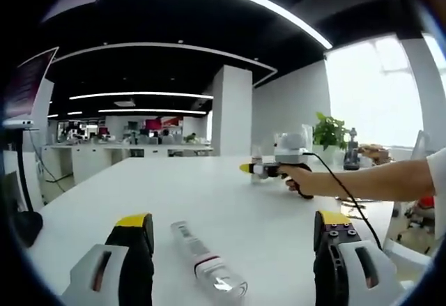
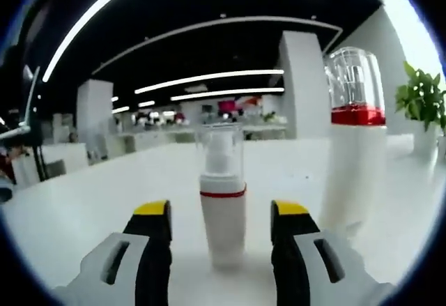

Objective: Arrange the skincare products in the storage area until every visible bottle or jar stands upright without overlapping.

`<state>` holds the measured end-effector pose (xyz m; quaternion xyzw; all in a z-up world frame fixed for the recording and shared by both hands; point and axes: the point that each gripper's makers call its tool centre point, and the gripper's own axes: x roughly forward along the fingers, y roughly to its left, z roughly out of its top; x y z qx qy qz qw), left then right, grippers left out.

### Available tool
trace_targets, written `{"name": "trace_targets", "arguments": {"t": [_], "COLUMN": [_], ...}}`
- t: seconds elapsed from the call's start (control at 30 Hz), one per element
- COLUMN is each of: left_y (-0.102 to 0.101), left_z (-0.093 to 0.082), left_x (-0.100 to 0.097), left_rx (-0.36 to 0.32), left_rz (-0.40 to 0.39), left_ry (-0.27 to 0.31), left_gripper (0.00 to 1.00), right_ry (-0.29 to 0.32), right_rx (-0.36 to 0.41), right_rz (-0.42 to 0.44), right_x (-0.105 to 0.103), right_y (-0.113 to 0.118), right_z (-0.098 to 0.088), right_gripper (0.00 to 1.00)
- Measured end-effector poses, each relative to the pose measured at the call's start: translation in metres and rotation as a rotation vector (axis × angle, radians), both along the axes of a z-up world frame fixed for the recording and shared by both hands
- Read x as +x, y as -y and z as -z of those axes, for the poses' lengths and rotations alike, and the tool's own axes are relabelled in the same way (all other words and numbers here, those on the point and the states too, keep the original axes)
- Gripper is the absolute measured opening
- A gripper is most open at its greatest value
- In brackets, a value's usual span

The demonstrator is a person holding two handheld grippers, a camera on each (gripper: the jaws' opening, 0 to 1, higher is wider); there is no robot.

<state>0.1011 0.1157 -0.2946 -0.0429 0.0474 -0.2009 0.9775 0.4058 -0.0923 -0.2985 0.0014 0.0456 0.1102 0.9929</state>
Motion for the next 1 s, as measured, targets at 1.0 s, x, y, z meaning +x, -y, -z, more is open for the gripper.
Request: {"name": "trace_targets", "arguments": {"t": [1.0], "left_y": [-0.010], "left_z": [0.008], "left_x": [0.005], "left_rx": [-0.006], "left_rz": [-0.028], "left_ry": [-0.026], "left_gripper": [0.98], "right_ry": [0.055], "right_rx": [-0.026], "right_rz": [-0.254], "right_x": [-0.116], "right_y": [-0.043], "right_z": [-0.034], "right_gripper": [0.71]}}
